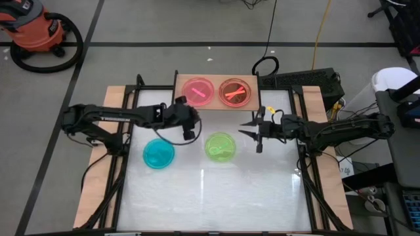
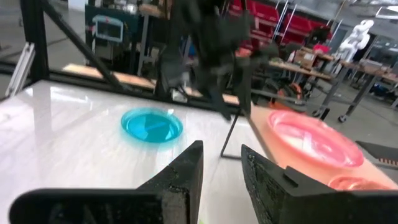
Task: Place and stack plates onto a shelf
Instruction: Stack the green plate on top of the pink plate on the shelf
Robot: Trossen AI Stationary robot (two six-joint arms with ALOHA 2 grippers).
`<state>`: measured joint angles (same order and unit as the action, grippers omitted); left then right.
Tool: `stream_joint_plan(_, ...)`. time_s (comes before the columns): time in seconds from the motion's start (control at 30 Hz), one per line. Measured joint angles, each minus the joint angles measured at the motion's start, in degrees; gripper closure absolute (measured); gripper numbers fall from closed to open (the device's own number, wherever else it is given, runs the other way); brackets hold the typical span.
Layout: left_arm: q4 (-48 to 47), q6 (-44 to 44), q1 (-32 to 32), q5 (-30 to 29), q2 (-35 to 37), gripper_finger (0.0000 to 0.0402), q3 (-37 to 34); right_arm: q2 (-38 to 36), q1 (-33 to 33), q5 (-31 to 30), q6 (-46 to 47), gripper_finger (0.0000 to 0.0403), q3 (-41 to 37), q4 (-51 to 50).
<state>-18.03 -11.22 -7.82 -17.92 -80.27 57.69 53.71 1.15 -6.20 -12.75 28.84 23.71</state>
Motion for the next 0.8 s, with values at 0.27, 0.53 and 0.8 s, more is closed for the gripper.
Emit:
stream_joint_plan(0.27, 3.49, 0.67, 6.78, -9.83, 3.59, 0.0248, 0.04, 0.00, -2.12, 0.27, -2.17, 0.0307, 0.00, -3.91)
stream_joint_plan(0.53, 8.27, 0.31, 8.94, -10.98, 4.50, 0.0248, -3.75, 1.15, -5.70, -0.46, -5.57, 0.0307, 0.92, -4.32)
stream_joint_plan(0.8, 16.83, -0.24, 8.51, -11.55, 15.47, 0.0248, -12.71, 9.93, -6.14, -1.50, -5.64, 0.0307, 5.85, -9.71)
